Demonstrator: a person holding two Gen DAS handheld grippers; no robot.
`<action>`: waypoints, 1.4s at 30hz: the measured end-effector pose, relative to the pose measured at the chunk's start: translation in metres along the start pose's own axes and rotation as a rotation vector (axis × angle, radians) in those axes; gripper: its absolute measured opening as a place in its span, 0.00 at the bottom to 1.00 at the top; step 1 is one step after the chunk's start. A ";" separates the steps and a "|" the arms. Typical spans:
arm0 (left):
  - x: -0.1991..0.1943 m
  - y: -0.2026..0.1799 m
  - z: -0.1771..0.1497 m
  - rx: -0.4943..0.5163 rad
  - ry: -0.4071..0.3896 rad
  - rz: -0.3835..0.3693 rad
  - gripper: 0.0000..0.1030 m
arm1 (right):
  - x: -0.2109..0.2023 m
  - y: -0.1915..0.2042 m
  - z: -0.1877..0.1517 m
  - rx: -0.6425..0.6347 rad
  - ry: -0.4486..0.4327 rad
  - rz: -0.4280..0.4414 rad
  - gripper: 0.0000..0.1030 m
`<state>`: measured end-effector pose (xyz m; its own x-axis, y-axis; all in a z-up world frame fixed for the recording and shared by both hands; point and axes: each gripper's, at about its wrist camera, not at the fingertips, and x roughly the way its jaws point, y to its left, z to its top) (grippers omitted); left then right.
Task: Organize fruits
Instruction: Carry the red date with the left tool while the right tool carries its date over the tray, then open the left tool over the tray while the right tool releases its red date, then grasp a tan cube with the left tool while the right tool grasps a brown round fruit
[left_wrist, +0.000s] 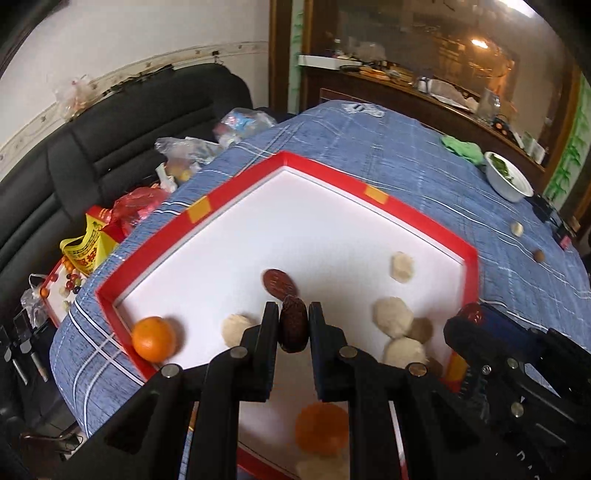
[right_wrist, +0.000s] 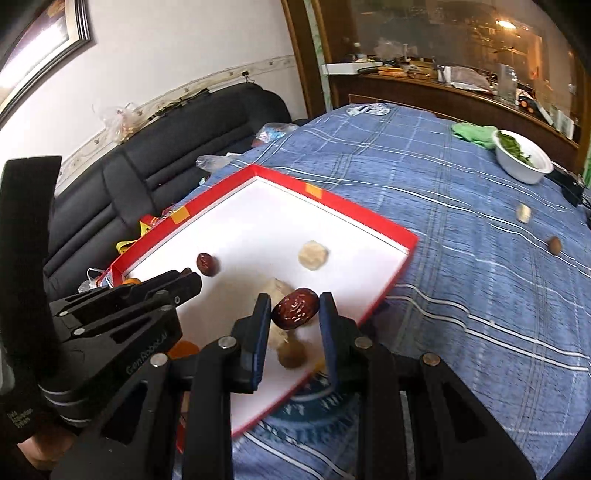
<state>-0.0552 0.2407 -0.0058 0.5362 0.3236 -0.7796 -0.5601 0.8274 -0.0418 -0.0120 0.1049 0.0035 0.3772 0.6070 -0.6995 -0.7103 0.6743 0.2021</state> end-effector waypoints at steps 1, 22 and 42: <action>0.002 0.003 0.001 -0.005 0.001 0.006 0.14 | 0.002 0.001 0.001 -0.001 0.002 0.003 0.28; 0.019 0.018 0.017 -0.036 0.017 0.069 0.14 | 0.034 0.012 0.015 -0.004 0.044 0.013 0.28; -0.005 -0.024 0.025 -0.084 -0.080 0.045 0.65 | -0.030 -0.087 0.015 0.127 -0.077 -0.107 0.58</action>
<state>-0.0281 0.2305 0.0148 0.5561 0.3984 -0.7294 -0.6338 0.7710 -0.0621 0.0478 0.0340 0.0174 0.4943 0.5560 -0.6683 -0.5848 0.7814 0.2176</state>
